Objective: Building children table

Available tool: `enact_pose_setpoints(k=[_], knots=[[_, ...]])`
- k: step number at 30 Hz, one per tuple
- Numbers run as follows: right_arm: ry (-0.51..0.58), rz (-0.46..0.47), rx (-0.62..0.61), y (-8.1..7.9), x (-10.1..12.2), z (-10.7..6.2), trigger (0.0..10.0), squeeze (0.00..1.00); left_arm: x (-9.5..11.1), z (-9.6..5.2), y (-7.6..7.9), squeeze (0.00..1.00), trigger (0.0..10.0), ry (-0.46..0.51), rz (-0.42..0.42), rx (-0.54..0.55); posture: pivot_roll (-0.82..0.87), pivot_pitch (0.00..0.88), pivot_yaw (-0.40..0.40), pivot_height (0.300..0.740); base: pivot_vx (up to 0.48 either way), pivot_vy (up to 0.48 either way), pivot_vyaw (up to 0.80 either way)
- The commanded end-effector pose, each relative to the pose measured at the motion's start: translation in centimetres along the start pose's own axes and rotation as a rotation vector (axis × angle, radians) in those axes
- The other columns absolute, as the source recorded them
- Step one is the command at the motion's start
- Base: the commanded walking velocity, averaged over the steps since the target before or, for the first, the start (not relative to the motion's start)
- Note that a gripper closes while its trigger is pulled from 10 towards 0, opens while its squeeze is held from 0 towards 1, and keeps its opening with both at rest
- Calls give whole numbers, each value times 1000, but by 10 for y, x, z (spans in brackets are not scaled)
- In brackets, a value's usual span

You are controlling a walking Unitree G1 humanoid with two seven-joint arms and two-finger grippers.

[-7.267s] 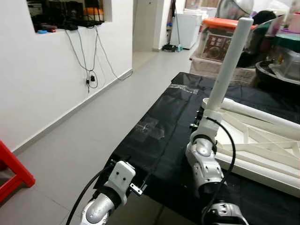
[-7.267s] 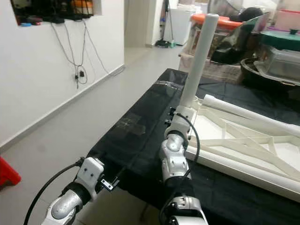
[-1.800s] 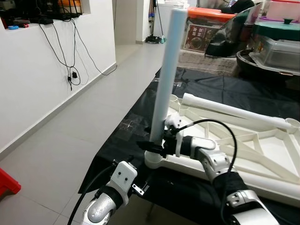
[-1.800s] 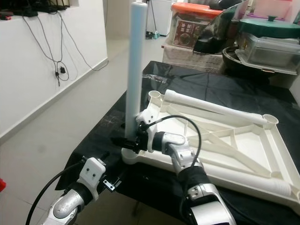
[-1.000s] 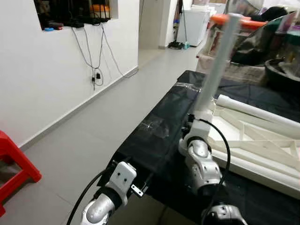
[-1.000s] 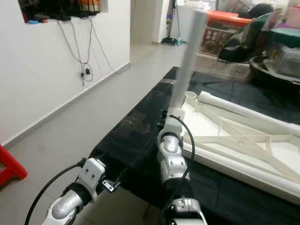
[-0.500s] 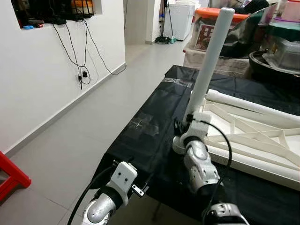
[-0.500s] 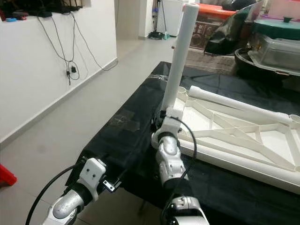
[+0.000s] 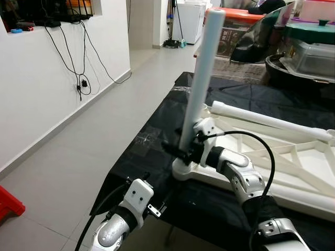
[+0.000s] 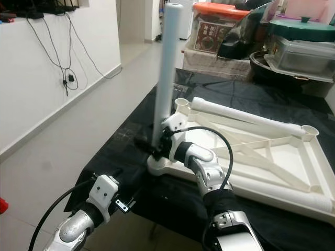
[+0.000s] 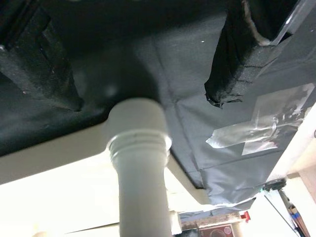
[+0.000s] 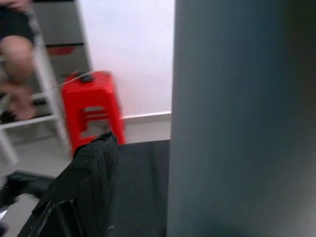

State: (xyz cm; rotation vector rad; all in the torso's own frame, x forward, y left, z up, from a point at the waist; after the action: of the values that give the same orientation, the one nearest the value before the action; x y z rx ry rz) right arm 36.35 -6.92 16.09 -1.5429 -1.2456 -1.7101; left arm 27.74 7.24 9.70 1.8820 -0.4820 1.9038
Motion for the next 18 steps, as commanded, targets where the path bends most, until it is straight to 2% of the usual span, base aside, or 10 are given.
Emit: enact_pose_setpoints(k=[1,2,3,4,6,11,13,15,16,18], knots=[[-52,11,134,-21,-14,8,10000,0,-5,0,0,0,10000,-18,0,-7,192,0,-73,740,0,0,0],[-52,11,134,-21,-14,8,10000,0,-5,0,0,0,10000,-18,0,-7,192,0,-73,740,0,0,0],[-82,0,161,-22,-19,12,4706,0,-5,0,-1,0,10000,-18,0,-6,195,0,-77,740,0,0,0],[-96,-10,168,-22,-21,16,824,0,-5,1,-1,0,10000,-18,1,-6,194,0,-74,740,0,0,0],[-102,-16,104,-15,-21,22,0,0,-5,1,-1,0,10000,-18,1,-6,196,0,-77,740,0,0,0],[-107,55,-237,17,-19,24,0,0,-5,2,-2,0,10000,-18,1,-7,190,0,-78,740,0,0,0],[-120,123,-484,38,-23,12,0,0,-5,2,-2,0,10000,-19,1,-9,186,0,-71,740,0,0,0],[-130,151,-571,45,-25,6,0,0,-5,2,-2,0,10000,-19,2,-10,186,0,-71,740,0,0,0],[-244,217,-959,68,-43,-31,0,0,-4,4,-3,0,10000,-17,3,-10,176,0,-62,740,0,0,0],[-244,217,-959,68,-43,-31,0,0,-4,4,-3,0,10000,-17,3,-10,176,0,-62,740,0,0,0]])
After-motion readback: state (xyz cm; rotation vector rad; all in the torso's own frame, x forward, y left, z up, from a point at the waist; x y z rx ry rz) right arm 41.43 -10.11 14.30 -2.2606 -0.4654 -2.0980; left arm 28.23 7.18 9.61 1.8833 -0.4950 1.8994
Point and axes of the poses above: a point about 5 cm out from each wrist's last joint towards the gripper, its own z axis pointing out of the wrist towards the gripper, its own x axis along the axis of the wrist's last joint, y = z × x, the point moved 4 cm from there along z, pointing out of the wrist towards the gripper, and after that the axes turned 14 degrees about -z, right-handed, at the moved point
